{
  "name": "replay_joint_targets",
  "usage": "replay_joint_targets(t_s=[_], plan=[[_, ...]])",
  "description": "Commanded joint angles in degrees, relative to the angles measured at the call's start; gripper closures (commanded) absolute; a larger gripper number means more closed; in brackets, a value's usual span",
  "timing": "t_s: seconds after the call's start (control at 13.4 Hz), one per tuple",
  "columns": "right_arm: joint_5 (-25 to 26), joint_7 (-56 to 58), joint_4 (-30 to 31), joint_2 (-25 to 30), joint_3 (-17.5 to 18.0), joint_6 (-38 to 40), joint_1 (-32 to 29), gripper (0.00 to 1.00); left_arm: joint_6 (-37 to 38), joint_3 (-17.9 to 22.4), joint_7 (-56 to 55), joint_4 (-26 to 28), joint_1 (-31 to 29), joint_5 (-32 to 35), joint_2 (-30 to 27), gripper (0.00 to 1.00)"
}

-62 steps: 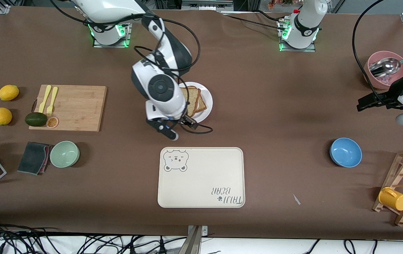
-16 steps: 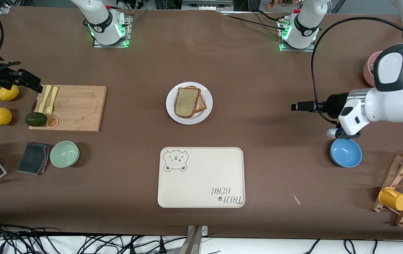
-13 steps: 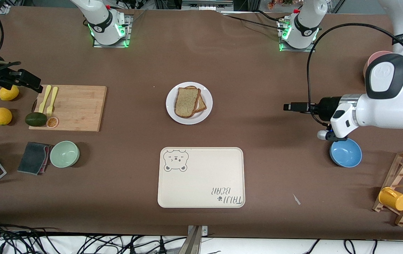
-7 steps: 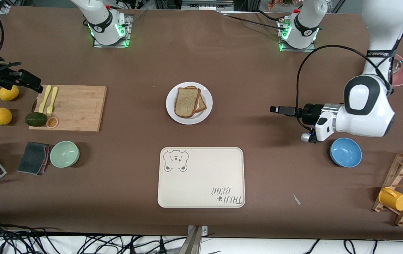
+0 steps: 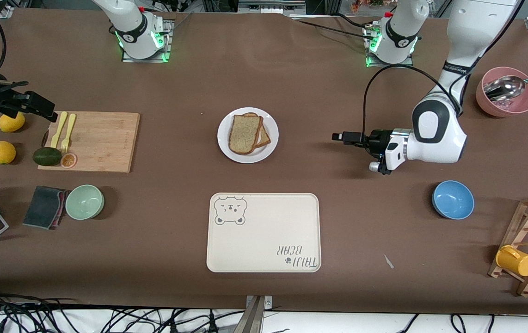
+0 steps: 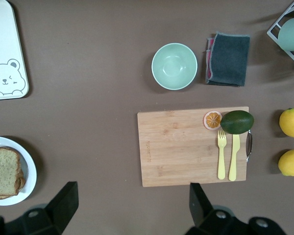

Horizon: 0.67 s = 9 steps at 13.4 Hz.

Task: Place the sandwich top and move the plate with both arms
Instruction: 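Move the left gripper from rest toward the white plate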

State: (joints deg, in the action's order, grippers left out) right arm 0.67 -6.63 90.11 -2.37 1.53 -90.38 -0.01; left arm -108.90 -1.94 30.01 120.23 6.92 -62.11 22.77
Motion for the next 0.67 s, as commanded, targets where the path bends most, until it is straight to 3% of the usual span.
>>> replay_joint_targets(t_s=[0.0,0.3,0.6], plan=[[-0.84,0.83,0.42,0.44,0.76,0.38,-0.96,0.0,-2.27,-0.87,4.78,0.62,0.9,-5.55,1.75,0.0],[-0.84,0.83,0.42,0.43,0.76,0.38,-0.96,0.0,-3.76,-3.06,11.97,3.33,1.25,-12.84,2.02,0.0],[-0.84,0.83,0.5,0.43,0.67,0.38,-0.96,0.0,-11.23,-8.42,22.63,6.42,1.34,-22.35,2.72,0.0]])
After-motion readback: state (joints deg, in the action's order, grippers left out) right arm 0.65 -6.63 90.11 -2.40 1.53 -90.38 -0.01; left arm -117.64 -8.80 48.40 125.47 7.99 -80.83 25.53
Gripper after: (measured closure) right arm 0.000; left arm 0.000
